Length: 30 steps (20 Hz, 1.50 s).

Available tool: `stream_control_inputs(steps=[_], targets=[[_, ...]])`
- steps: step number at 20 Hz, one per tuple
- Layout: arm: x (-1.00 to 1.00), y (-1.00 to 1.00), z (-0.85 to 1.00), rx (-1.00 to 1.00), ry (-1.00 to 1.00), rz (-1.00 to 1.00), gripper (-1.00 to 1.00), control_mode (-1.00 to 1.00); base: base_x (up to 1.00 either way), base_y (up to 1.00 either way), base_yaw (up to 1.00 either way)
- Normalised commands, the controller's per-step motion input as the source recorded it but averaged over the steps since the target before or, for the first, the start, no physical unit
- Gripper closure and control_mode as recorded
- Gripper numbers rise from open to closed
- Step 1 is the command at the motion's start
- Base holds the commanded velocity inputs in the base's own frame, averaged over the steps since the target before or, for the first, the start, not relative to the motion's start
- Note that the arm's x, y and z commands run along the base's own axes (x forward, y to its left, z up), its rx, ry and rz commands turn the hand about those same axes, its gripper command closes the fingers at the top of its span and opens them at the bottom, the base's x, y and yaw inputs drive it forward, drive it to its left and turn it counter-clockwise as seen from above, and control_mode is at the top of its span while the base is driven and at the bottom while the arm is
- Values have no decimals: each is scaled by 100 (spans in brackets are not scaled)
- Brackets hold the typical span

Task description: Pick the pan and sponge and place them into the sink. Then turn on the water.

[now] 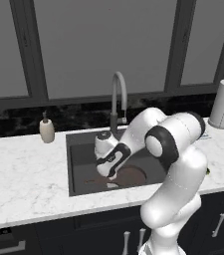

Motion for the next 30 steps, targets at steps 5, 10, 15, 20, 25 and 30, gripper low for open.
stream_control_inputs(steps=[5,10,15,20,25,30], targets=[[-68,-32,100,4,-11,46,-100,-100,0,0,0],[-38,-14,100,2,0,56,-100,-100,0,0,0],[-22,-13,97,-2,0,46,-100,-100,0,0,0],[-40,0,50,-32,-1,35,-100,-100,0,0,0],[0,-26,35,-23,7,23,-100,-100,0,0,0],[0,-62,11,9,6,8,-100,-100,0,0,0]])
